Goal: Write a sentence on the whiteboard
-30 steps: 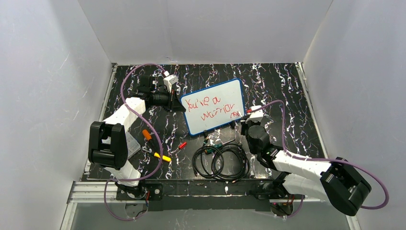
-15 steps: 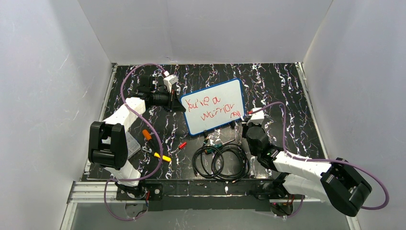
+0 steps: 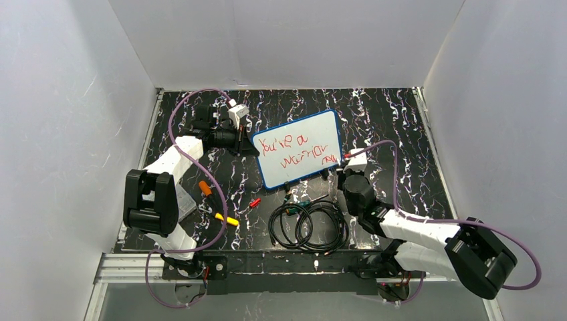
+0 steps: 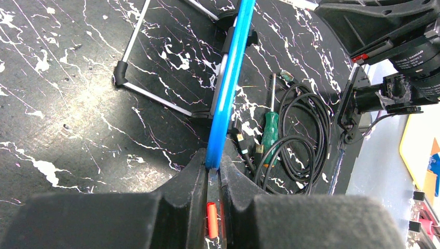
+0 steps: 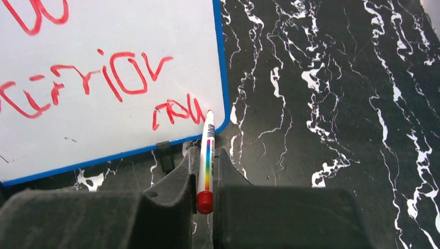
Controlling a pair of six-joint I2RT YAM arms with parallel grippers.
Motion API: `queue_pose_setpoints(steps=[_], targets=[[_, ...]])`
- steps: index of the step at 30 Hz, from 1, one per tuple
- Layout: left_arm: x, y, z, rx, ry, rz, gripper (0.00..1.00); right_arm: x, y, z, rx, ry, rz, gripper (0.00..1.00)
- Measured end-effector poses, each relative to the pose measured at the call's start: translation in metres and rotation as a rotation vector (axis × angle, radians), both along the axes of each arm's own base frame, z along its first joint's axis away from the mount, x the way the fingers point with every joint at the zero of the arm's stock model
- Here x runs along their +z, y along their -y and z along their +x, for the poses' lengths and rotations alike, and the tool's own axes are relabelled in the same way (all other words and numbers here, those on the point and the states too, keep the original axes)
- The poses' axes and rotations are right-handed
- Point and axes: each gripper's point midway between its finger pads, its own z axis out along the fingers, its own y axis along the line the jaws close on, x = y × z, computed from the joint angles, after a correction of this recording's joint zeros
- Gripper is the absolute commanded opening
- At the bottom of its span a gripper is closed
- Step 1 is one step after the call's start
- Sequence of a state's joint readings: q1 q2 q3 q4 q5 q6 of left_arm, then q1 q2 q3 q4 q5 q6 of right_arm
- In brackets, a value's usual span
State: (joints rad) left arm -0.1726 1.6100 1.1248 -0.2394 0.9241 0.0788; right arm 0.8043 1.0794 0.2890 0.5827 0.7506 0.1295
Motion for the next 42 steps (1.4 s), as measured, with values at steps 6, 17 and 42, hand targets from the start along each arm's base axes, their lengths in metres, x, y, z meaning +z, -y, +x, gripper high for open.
queue_pose_setpoints(steps=[6,17,42], targets=[[0.000,0.000,0.000,0.000,0.000,0.000,0.00,0.017,-0.007,0.010,0.000,0.047,0.006,0.01],[0.000,0.000,0.000,0.000,0.001,0.000,0.00,0.040,-0.001,0.005,-0.011,0.097,0.072,0.01],[0.000,0.000,0.000,0.000,0.001,0.000,0.00,-0.003,0.009,0.003,-0.039,-0.003,0.024,0.01]])
